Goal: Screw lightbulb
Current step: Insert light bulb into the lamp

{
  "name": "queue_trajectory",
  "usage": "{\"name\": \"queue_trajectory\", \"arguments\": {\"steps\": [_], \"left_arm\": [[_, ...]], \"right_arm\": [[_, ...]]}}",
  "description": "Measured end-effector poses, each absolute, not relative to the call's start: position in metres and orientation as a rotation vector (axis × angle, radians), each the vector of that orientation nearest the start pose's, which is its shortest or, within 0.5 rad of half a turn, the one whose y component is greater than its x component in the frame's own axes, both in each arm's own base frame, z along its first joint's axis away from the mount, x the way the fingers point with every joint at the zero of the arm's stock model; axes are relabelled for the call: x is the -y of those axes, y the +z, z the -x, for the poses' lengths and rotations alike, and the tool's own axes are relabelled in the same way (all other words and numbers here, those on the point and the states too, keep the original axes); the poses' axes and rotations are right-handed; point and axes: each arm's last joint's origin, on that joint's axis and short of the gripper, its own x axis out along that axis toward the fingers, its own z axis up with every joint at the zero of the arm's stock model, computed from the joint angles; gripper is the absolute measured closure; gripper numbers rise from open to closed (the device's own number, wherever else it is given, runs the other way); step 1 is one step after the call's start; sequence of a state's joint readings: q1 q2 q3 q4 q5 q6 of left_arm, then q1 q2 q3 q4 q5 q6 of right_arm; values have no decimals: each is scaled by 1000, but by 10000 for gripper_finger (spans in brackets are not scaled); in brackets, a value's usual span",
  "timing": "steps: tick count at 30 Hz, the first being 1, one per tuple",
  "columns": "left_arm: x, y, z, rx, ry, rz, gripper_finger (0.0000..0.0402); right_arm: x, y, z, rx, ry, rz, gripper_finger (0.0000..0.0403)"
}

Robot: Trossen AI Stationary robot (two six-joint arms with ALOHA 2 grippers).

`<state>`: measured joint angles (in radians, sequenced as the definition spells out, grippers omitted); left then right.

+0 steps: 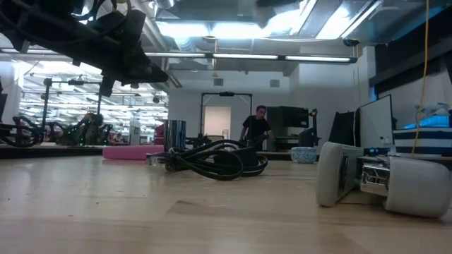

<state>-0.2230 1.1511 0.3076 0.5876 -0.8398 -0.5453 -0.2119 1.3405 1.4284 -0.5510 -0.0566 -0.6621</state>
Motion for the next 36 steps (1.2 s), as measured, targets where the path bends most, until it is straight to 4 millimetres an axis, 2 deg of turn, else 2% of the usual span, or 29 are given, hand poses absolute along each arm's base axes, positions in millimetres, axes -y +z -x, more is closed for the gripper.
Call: {"name": "queue_trajectory", "arguments": {"steps": [4, 7, 10, 13, 21, 24, 29, 36], "left_arm": [[24, 179, -204, -52, 656, 394, 398], [24, 179, -204, -51, 656, 395, 398], [24, 179, -204, -50, 656, 396, 398], [24, 179, -204, -50, 655, 398, 398], [24, 179, -204, -48, 655, 400, 398], [24, 180, -204, -39, 656, 405, 398], [24, 185, -205, 4, 643, 412, 398], [25, 186, -206, 14, 635, 413, 398]], "right_arm": [[50, 419, -237, -501, -42, 585, 226], [46, 419, -216, -486, -54, 568, 226], [43, 400, -202, -511, -60, 540, 226], [43, 365, -200, -477, -99, 510, 226], [47, 250, -227, 24, -183, 397, 226], [50, 215, -236, 92, -224, 324, 226], [56, 178, -268, 127, -198, 258, 226], [67, 156, -338, 171, -57, 185, 226]]}}
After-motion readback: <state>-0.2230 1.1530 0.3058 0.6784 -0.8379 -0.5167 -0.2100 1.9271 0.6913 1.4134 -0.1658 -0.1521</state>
